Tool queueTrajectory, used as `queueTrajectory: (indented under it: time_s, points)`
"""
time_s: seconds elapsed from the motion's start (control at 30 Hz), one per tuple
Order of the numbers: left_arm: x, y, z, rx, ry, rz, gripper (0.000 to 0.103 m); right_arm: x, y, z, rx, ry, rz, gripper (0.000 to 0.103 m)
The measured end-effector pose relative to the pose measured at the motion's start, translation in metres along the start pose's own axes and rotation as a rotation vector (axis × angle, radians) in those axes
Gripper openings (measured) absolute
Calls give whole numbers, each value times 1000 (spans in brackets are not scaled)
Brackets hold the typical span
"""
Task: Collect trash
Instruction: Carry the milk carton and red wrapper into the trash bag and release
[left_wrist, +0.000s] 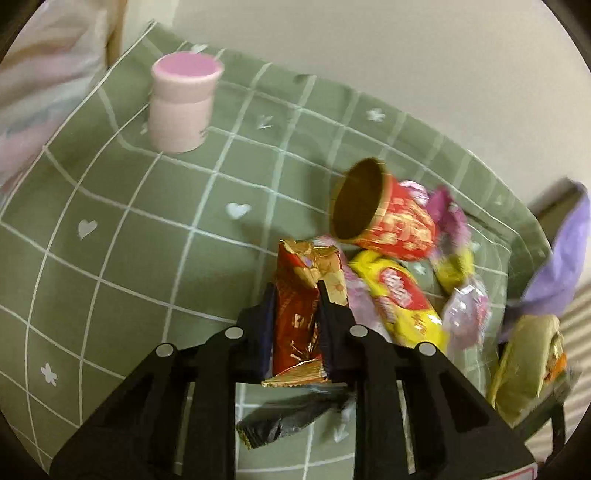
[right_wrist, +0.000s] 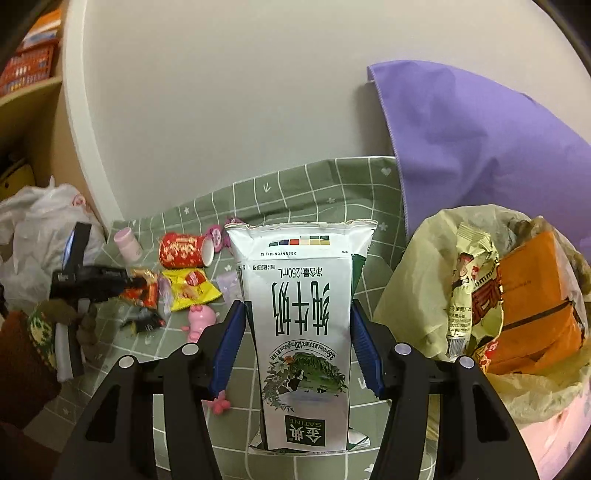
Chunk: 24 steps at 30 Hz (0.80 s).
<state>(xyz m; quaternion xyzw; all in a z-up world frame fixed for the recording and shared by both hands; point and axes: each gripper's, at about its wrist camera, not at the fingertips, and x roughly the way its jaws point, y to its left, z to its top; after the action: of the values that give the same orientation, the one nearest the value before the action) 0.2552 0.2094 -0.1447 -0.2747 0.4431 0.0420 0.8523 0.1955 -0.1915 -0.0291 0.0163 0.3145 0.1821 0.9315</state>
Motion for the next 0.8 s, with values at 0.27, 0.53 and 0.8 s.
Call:
queueTrajectory:
  time_s: [0.27, 0.53, 0.8]
  points:
    - [-78, -58, -3, 223, -188, -114, 20, -20, 3, 14, -25, -72, -24, 53]
    - [-130, -172, 9, 423, -304, -367, 20, -79, -16, 56, -61, -260, -64, 53]
    - [-124, -298, -19, 631, -249, -585, 20, -143, -87, 71, -2, -379, -169, 53]
